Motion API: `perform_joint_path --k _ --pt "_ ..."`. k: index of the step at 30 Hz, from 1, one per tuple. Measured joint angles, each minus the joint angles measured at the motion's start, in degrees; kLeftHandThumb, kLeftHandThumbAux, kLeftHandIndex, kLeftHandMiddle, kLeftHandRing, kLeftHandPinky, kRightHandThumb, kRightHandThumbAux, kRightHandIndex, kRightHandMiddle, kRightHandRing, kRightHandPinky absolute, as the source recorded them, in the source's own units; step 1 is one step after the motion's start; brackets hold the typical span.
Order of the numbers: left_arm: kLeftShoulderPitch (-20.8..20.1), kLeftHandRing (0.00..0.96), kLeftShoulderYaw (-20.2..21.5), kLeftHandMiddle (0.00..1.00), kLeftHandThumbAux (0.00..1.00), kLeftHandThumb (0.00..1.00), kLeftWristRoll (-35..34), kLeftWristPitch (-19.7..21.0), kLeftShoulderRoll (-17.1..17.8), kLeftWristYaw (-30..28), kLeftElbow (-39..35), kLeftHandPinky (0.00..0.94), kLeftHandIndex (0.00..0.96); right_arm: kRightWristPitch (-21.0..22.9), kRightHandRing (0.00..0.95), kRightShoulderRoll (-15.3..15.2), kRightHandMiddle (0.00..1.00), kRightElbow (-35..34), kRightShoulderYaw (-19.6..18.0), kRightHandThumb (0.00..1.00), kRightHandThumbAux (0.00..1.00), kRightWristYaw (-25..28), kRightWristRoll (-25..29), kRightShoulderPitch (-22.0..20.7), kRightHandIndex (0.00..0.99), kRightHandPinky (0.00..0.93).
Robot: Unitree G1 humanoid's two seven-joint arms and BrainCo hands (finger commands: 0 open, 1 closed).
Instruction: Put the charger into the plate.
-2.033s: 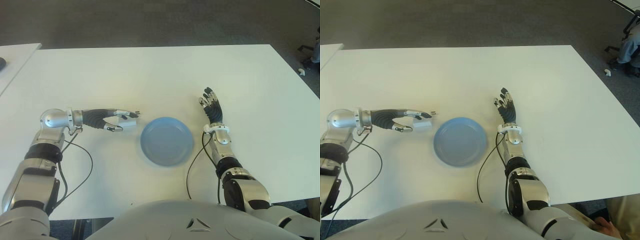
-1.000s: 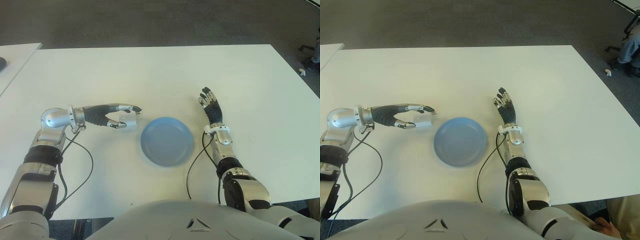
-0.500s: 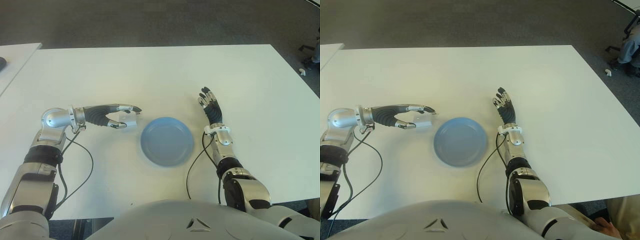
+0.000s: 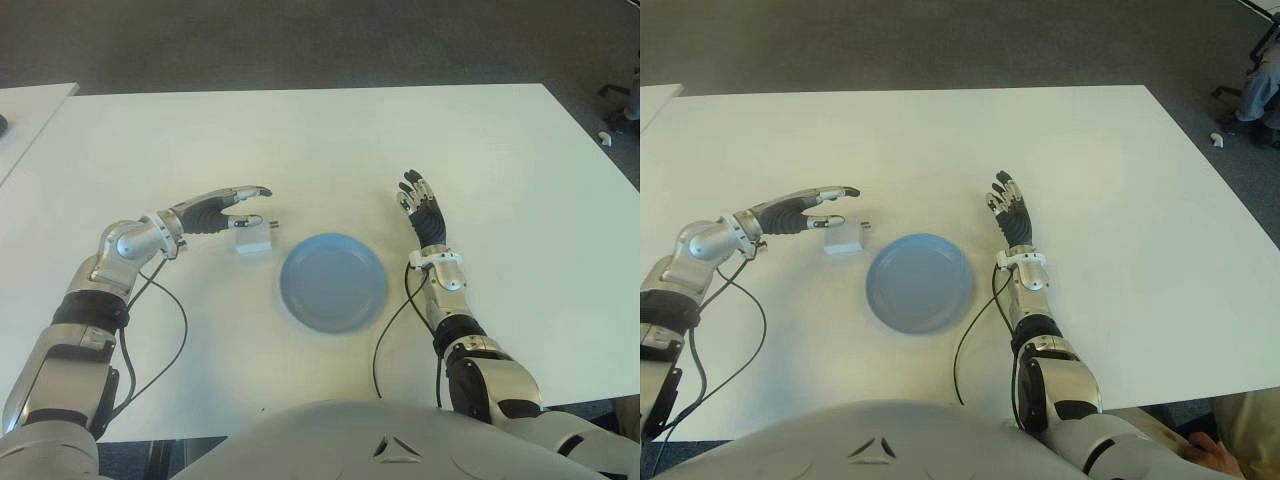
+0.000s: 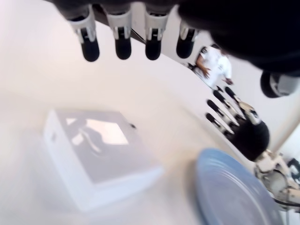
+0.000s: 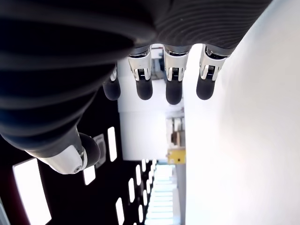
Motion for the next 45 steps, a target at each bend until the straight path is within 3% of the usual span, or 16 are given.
perform_joint_path --k 16,26,33,45 --pt "-0.82 0.000 -9.27 0.000 0.139 0.293 22.19 9.01 -0.07 40.07 6.47 0.000 0.000 -0.59 0.105 -0.13 0.099 0.48 0.00 0.129 0.559 0.79 0.00 0.59 0.000 0.115" --pt "-3.55 0.000 -18.44 0.000 0.142 0.308 35.44 10.43 -1.25 64.52 16.48 0.000 0.000 -0.82 0.113 -0.32 0.112 2.08 -0.03 0.127 0.553 1.72 0.09 0.72 0.017 0.115" --pt "-5.32 0.000 -21.91 0.000 0.145 0.319 37.82 8.53 -2.06 71.23 21.29 0.000 0.000 -0.88 0.111 -0.40 0.112 2.42 -0.24 0.130 0.566 2.12 0.24 0.72 0.017 0.112" --pt "-6.95 0.000 -24.07 0.000 0.156 0.309 37.93 5.38 -2.07 73.47 24.03 0.000 0.000 -0.88 0.100 -0.44 0.100 2.43 -0.50 0.117 0.589 2.49 0.47 0.66 0.004 0.103"
